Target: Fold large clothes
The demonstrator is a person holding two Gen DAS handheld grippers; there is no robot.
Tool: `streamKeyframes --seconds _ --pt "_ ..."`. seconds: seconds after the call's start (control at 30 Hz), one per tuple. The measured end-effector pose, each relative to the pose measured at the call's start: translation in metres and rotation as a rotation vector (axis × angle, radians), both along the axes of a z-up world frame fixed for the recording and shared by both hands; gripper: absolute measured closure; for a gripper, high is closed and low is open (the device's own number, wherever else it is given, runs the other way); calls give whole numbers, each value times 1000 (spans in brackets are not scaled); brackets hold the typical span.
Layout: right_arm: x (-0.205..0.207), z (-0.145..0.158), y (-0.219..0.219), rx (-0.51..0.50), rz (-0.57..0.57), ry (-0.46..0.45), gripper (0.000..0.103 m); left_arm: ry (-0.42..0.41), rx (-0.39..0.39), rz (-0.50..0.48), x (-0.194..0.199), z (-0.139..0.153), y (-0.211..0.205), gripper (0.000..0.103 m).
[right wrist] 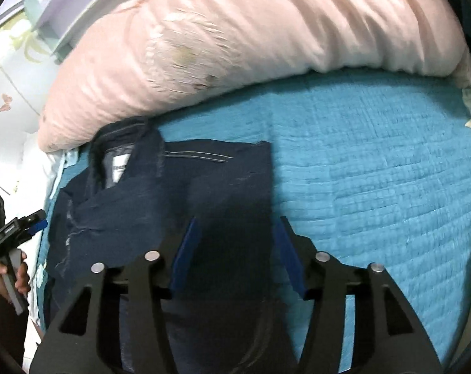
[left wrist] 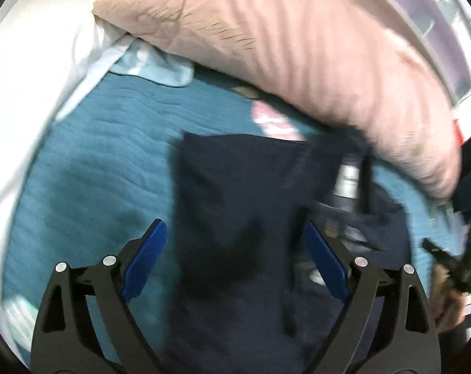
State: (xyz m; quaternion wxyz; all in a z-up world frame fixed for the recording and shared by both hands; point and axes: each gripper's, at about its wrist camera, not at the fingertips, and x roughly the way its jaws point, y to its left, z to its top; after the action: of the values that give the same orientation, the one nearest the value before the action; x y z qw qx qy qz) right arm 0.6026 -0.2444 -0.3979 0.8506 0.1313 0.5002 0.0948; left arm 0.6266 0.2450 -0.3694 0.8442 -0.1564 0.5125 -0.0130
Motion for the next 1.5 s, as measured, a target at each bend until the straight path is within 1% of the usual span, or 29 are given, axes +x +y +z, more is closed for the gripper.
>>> streamKeyframes --seconds 0.07,0.17,0.2,0.27,0.37,0.4,0.47,0.53,0.57,0.6,0.67,0.73,0.8,0.87,0.9,0.93,0.97,1.03,1.07,1.13,1.17,1.2,1.27,1.3,1.37,1.4,1.5 --pt "7 -8 -11 6 -11 17 52 27 -1 -13 11 -10 9 13" --pt "13 -16 -22 48 -21 37 52 94 -65 -44 28 -31 14 13" --pt "14 -19 -26 69 -23 44 52 103 -71 -47 32 -37 14 13" --pt "19 -26 -30 111 -25 60 52 101 -65 -65 37 -41 12 13" --pt "27 -34 -28 111 -3 75 50 102 -42 -94 44 -46 7 13" --pt "29 -35 -27 111 4 76 46 99 -29 -107 46 -46 5 13" --pt "34 -35 -24 119 18 71 43 92 -20 -123 49 -47 3 13" --pt "39 -33 -18 108 35 60 43 86 -17 -140 52 -46 2 15" --pt "40 -31 -15 94 40 58 43 75 -19 -148 53 -45 2 19" --pt "40 -28 -13 94 52 49 43 71 -25 -153 53 -45 3 21" --pt "40 -22 -4 101 100 24 43 69 -37 -156 52 -46 5 23" --pt "45 -24 3 52 101 52 43 65 -36 -169 52 -47 5 25" --pt "51 -33 5 36 106 89 43 61 -36 -175 52 -47 5 25" --pt "57 -44 -5 92 84 108 45 61 -38 -175 52 -47 4 25" --pt "59 -46 -8 121 66 103 45 64 -41 -172 53 -48 5 25" --pt "60 -48 -14 173 46 97 43 66 -46 -168 55 -48 4 25" --pt "61 -48 -16 197 37 91 43 69 -50 -163 56 -49 3 24" --pt "65 -52 -16 224 38 75 40 71 -51 -158 58 -50 3 24" --pt "65 -51 -14 218 46 64 40 73 -46 -158 59 -50 3 24" --pt "63 -43 -7 201 94 43 47 65 -31 -169 58 -47 1 28" --pt "61 -37 -3 189 117 28 55 62 -20 -184 61 -48 -6 34" --pt "59 -30 -2 177 140 10 68 57 -14 -192 61 -47 -7 38" --pt "60 -27 -8 234 153 5 79 50 -29 -182 61 -47 -4 42" --pt "62 -31 -8 236 145 18 79 49 -39 -171 61 -48 -4 42" --pt "68 -44 -8 190 127 67 78 46 -44 -151 62 -52 -1 42" --pt "70 -53 -10 208 111 86 78 48 -43 -147 62 -52 1 42" --pt "75 -60 -16 297 81 97 75 65 -38 -136 70 -53 0 40"
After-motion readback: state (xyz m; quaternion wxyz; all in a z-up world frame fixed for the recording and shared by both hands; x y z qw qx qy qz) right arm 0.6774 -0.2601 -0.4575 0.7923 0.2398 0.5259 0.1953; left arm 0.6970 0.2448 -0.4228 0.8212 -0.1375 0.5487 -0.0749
